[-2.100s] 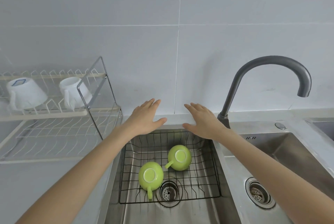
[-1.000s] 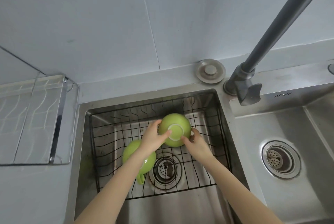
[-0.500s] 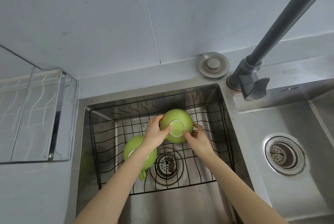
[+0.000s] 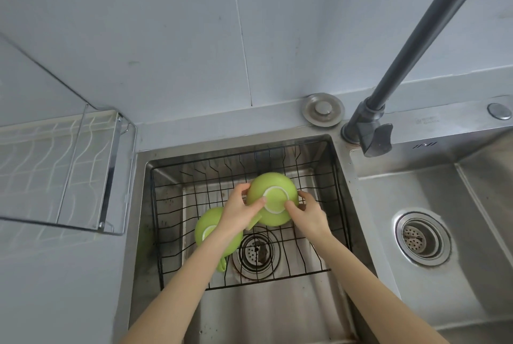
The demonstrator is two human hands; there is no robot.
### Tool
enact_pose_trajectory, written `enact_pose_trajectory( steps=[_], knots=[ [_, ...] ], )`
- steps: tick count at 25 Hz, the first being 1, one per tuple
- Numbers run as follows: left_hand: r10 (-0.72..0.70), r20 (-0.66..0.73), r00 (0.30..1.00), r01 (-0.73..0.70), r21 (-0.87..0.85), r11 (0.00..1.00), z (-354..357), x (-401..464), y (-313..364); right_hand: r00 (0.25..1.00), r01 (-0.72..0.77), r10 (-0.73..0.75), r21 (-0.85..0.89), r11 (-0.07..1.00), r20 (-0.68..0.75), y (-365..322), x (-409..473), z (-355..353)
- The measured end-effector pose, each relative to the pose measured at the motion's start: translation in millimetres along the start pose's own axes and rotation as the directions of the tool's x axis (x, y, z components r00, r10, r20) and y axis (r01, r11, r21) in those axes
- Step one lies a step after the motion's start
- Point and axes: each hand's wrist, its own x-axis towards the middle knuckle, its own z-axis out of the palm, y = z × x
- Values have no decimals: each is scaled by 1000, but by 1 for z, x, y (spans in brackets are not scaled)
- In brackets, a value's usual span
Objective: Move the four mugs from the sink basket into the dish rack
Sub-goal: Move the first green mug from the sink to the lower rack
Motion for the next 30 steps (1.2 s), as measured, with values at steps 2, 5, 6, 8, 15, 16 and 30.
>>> enact_pose_trajectory(
  steps=[2, 5, 6, 8, 15, 16, 30],
  knots=[
    [9, 18, 1000, -8, -48, 999, -6, -16, 1, 1000, 20, -20, 19, 1000, 12, 0, -11, -6],
    [46, 59, 997, -40, -92, 995, -15, -47, 3, 998, 57, -58, 48, 997, 9, 2, -32, -12],
    [62, 72, 995, -55, -97, 994, -18, -58, 2, 997, 75, -76, 52, 996, 13, 3, -39, -14],
    [98, 104, 990, -88, -101, 991, -25, -78, -2, 993, 119, -120, 31, 992, 18, 4, -56, -16],
    [255, 166, 953, -257, -11, 966, -50, -137, -17, 953, 301, -301, -55, 952, 13, -5, -120, -11],
    [283, 147, 948, -287, 5, 958, -54, -145, -20, 943, 333, -333, -82, 939, 13, -7, -129, -7],
    [356, -162, 920, -373, -88, 924, -140, -224, -94, 801, 597, -573, -298, 745, 174, -32, -223, 97]
  ],
)
